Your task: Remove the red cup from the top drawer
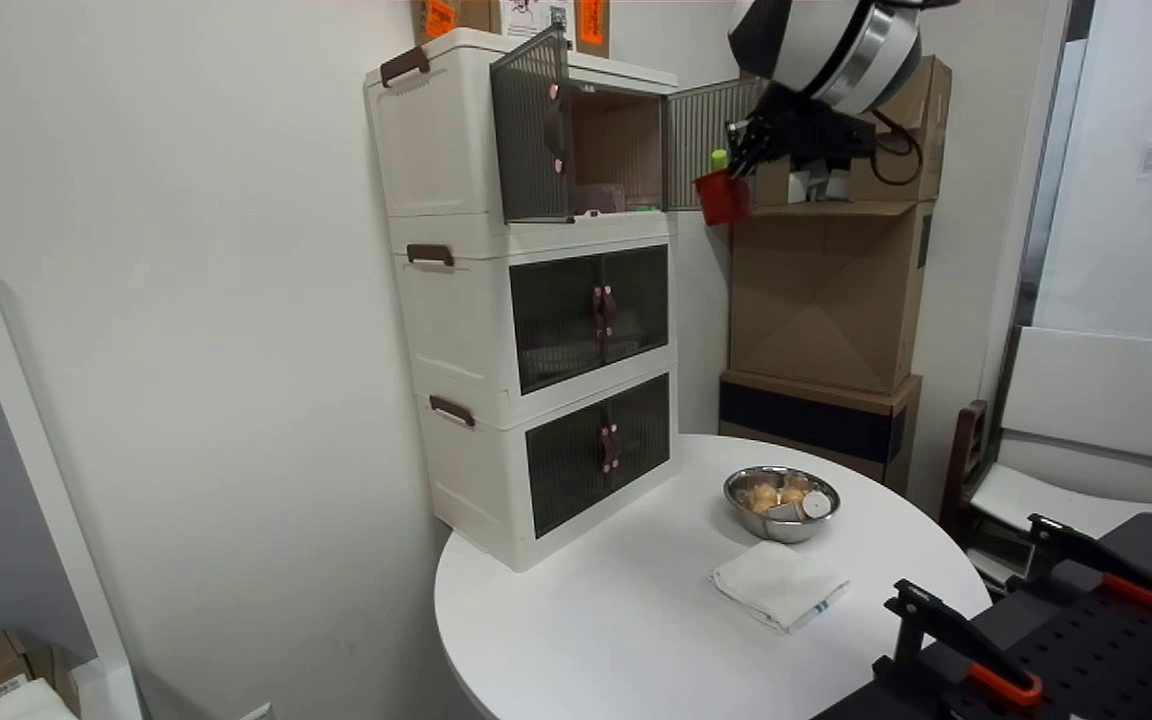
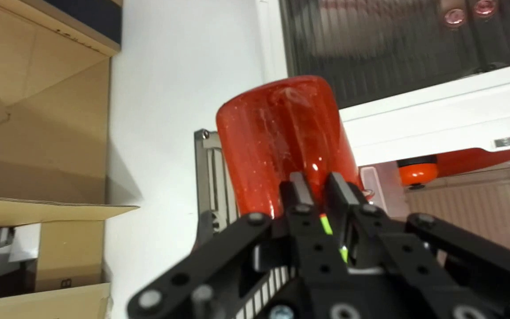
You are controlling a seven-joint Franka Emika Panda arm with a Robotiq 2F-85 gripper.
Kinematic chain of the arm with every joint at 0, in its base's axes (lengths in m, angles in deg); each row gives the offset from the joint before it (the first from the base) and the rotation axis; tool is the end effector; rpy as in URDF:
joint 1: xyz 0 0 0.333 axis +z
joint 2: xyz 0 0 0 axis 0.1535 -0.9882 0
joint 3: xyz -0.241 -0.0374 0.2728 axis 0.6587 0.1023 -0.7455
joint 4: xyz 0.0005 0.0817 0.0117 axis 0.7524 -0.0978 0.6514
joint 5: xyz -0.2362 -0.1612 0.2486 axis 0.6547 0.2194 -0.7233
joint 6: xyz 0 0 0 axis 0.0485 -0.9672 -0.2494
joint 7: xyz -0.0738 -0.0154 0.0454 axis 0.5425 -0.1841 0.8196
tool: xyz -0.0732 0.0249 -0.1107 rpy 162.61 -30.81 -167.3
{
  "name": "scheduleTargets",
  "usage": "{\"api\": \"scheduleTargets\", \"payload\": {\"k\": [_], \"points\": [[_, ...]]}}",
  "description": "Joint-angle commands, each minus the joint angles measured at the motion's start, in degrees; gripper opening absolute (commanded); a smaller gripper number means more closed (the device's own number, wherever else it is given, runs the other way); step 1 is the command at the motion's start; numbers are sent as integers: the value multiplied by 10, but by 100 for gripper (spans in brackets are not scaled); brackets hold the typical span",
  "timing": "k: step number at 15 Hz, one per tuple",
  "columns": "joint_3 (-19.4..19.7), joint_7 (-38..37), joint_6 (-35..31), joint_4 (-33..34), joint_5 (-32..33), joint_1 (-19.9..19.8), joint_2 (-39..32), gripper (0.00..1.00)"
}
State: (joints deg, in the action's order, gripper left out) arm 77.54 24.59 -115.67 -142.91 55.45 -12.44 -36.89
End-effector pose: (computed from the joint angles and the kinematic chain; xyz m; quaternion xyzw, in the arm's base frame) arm 0.5289 -0.0905 0.5144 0.8729 -0.1007 0.4767 0.0247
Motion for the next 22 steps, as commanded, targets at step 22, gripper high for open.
{"api": "scheduleTargets", "payload": {"k": [22], "points": [[124,-91,-303,176,-84,5,-466,4]]}}
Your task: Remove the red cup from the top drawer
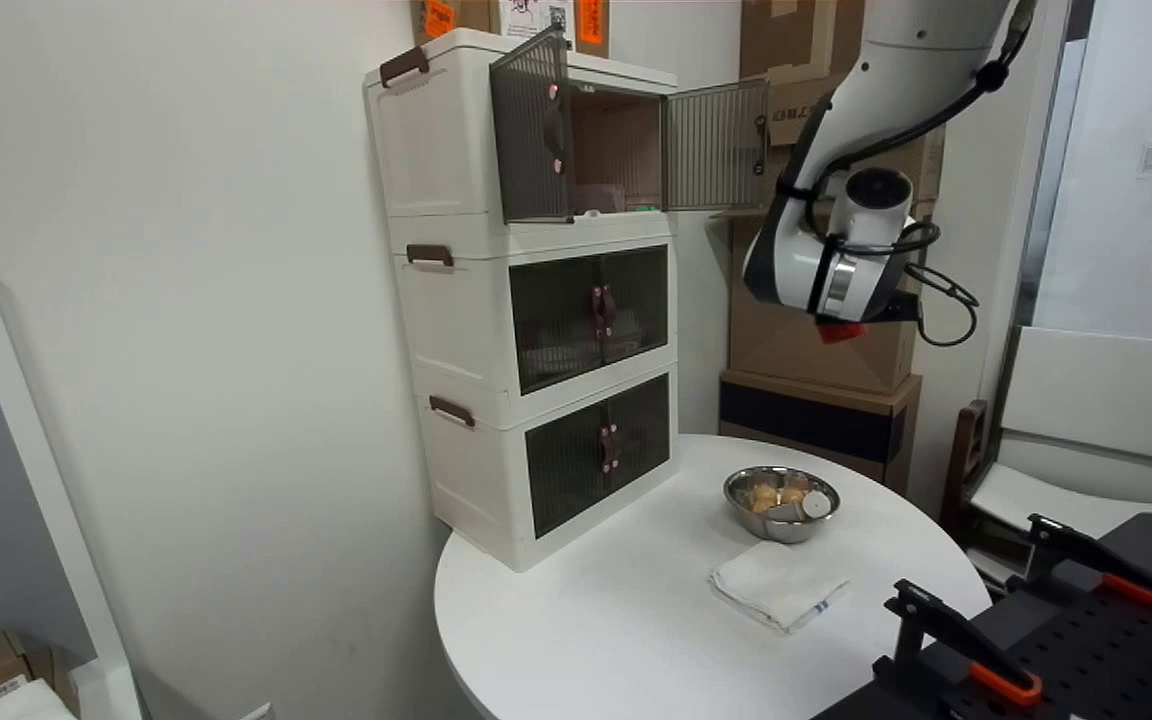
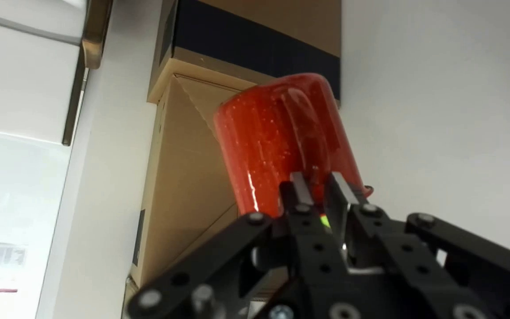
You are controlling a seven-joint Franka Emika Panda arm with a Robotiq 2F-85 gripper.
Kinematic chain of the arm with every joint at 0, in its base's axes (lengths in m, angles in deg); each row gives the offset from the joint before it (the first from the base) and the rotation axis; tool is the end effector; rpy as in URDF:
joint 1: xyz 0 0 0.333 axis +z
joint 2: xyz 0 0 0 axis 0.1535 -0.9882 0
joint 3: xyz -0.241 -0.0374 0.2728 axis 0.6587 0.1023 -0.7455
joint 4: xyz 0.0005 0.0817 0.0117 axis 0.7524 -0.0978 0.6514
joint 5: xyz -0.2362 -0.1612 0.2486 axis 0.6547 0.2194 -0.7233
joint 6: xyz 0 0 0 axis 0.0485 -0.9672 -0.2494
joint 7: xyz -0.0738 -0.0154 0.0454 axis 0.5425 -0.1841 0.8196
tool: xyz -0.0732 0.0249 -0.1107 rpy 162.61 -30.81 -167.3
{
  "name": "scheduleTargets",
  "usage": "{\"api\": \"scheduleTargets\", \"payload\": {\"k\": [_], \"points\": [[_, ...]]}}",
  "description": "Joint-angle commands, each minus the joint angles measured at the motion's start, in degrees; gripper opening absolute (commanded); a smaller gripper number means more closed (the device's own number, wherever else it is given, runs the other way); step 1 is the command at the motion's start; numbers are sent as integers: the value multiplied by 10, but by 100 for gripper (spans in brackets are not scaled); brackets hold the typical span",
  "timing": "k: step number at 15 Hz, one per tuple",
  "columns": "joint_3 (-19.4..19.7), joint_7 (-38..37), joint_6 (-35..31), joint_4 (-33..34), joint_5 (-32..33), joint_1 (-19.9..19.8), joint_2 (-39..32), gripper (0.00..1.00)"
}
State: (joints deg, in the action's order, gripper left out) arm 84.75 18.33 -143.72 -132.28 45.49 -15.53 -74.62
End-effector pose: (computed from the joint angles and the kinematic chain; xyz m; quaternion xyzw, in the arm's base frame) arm 0.5672 -0.2359 0.2836 0.8249 -0.2986 0.4350 0.2029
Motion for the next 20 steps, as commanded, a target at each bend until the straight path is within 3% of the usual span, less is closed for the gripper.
{"api": "scheduleTargets", "payload": {"k": [1,8,14,20], "points": [[63,-35,-20,86,15,43,-115,4],[101,-63,9,204,3,78,-277,4],[83,-47,23,250,-22,71,-351,4],[67,-54,63,271,-19,71,-380,4]]}}
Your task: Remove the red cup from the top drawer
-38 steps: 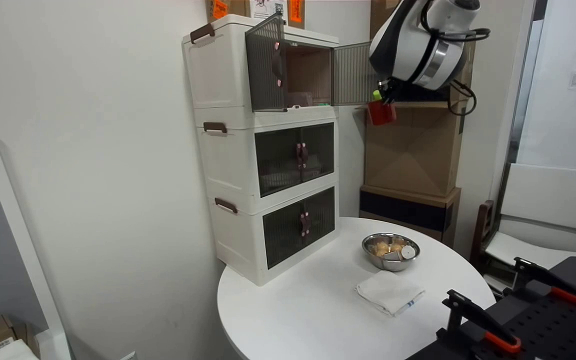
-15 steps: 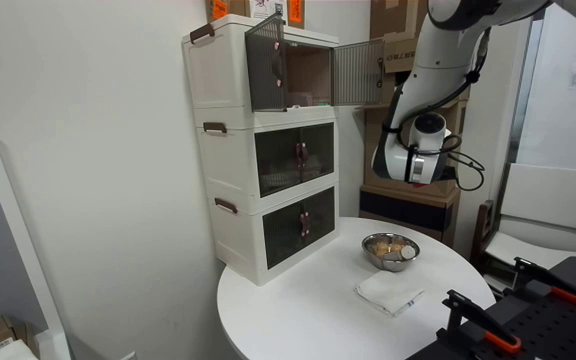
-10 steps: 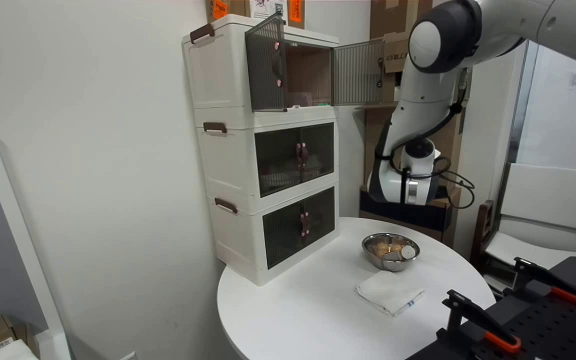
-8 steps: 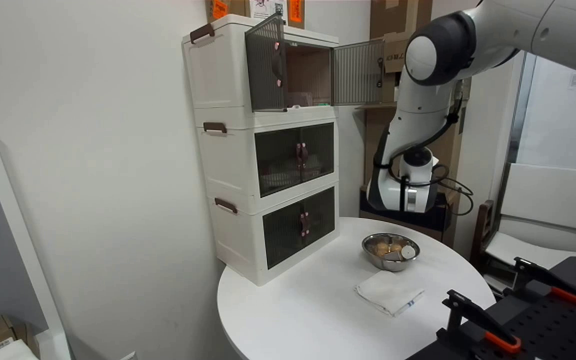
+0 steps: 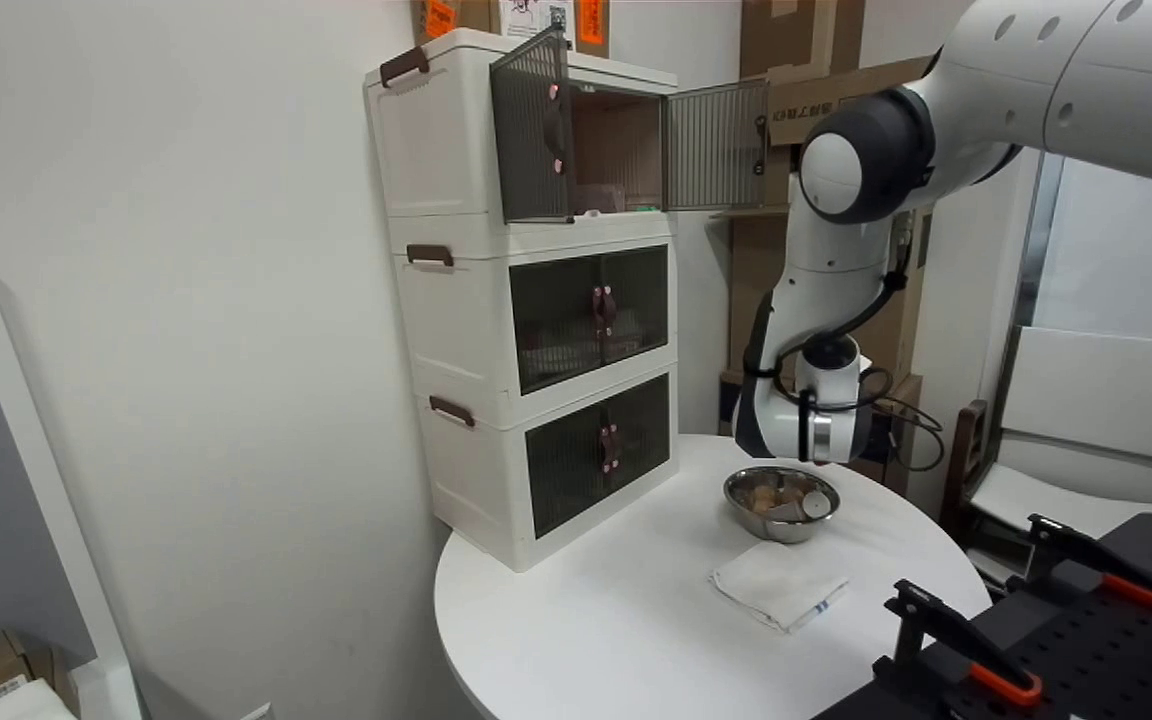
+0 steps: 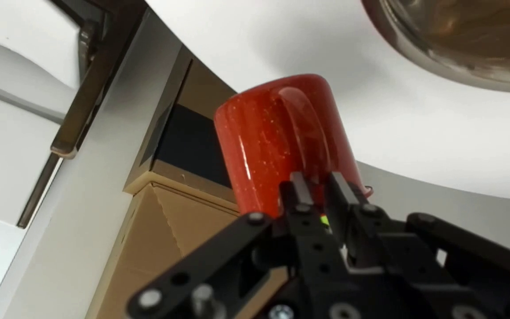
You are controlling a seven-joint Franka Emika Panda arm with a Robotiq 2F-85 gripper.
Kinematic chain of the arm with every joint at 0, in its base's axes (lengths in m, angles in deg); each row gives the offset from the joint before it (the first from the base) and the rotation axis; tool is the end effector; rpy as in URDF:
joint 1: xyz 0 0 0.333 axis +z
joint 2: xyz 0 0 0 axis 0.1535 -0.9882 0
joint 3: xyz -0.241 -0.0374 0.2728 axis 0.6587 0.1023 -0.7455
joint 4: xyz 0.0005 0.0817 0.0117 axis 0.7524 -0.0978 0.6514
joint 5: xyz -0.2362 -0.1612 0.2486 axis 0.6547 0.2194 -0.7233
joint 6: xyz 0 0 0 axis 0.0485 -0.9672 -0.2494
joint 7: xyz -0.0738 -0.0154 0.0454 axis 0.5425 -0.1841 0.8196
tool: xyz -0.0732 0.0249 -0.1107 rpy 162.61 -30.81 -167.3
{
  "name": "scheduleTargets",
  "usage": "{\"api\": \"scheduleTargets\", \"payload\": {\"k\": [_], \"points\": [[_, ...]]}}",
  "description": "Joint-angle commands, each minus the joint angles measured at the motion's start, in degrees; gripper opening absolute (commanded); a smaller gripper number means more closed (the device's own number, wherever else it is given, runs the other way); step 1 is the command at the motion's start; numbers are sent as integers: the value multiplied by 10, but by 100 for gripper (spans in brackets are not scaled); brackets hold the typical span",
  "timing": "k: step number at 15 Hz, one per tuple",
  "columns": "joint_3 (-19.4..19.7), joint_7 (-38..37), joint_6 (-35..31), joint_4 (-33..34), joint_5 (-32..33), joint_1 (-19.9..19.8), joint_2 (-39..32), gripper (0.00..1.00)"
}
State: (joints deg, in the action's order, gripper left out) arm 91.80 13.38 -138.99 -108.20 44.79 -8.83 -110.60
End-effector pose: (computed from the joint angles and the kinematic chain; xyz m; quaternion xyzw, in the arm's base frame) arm 0.6172 -0.2308 0.0297 0.8725 -0.2535 0.3477 0.2316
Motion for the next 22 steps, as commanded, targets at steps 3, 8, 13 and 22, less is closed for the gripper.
{"api": "scheduleTargets", "payload": {"k": [3,8,13,22], "points": [[-7,-3,39,54,-10,4,-44,4],[-6,-3,58,81,-7,3,-76,4],[-6,-4,58,94,-8,-1,-81,4],[-3,-3,62,91,-14,-5,-73,83]]}}
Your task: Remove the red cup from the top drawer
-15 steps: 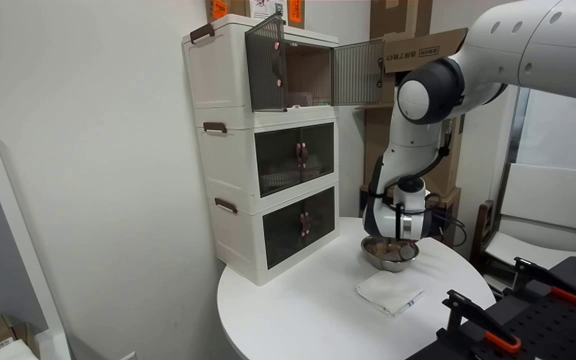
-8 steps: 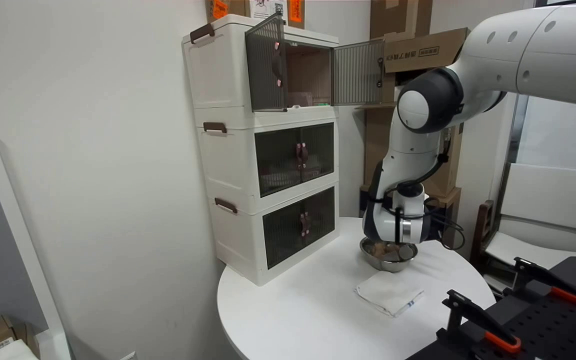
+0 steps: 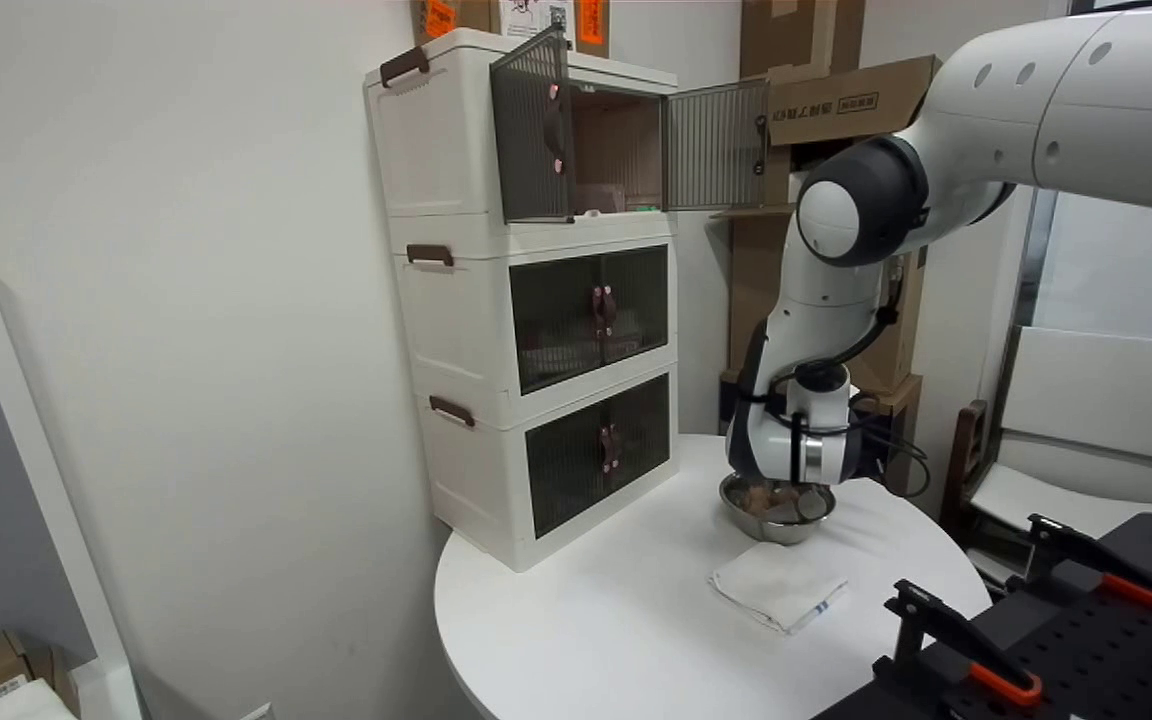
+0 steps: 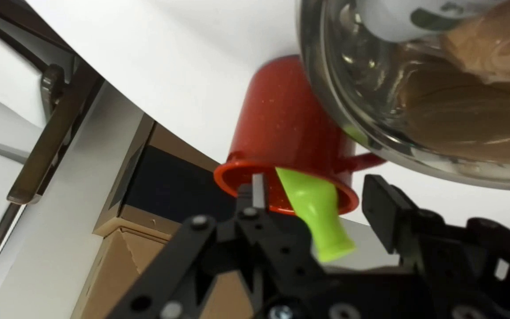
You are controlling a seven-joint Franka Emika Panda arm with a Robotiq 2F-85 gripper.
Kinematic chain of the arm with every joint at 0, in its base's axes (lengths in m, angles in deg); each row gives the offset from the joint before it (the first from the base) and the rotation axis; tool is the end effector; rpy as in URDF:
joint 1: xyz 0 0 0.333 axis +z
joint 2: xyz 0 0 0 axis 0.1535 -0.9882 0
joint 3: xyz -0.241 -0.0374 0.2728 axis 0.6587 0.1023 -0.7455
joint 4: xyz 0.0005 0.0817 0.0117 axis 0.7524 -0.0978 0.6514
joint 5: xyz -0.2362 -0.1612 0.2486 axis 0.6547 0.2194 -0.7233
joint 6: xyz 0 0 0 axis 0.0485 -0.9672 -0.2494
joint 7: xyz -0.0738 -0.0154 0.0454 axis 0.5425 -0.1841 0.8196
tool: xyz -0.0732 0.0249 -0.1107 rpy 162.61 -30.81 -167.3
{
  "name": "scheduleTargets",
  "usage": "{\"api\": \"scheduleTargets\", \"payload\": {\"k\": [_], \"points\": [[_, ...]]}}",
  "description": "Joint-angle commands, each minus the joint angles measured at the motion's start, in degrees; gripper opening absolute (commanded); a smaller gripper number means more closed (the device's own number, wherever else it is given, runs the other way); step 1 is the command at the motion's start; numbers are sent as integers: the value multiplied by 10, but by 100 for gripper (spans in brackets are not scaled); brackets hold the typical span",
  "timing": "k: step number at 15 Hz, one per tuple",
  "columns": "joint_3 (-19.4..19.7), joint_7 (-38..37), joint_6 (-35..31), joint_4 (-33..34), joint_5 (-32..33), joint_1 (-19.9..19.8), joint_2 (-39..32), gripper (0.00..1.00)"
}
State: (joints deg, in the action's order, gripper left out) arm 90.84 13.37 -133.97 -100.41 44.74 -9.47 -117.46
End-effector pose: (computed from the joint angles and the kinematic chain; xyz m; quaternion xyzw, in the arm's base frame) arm 0.6288 -0.2240 -0.0273 0.8905 -0.2513 0.3203 0.2031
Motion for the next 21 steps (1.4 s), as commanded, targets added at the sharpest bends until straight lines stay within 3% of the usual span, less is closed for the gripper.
{"api": "scheduleTargets", "payload": {"k": [1,2,3,4,5,6,10,11,12,14,16,18,21], "points": [[7,-2,13,13,-13,1,-3,90],[6,0,16,9,-7,-2,4,98],[0,2,28,-1,0,-7,18,100],[9,-36,59,-33,48,-4,49,100],[-15,-42,76,-48,99,-27,82,100],[-63,-5,78,-60,130,-69,122,100],[-162,-2,106,-112,275,-165,240,100],[-184,3,139,-126,302,-187,274,100],[-192,-54,182,-141,368,-203,308,100],[-257,-58,267,-158,406,-255,374,100],[-341,-19,349,-166,381,-307,425,100],[-409,2,435,-162,338,-335,465,100],[-452,60,571,-136,229,-328,512,100]]}}
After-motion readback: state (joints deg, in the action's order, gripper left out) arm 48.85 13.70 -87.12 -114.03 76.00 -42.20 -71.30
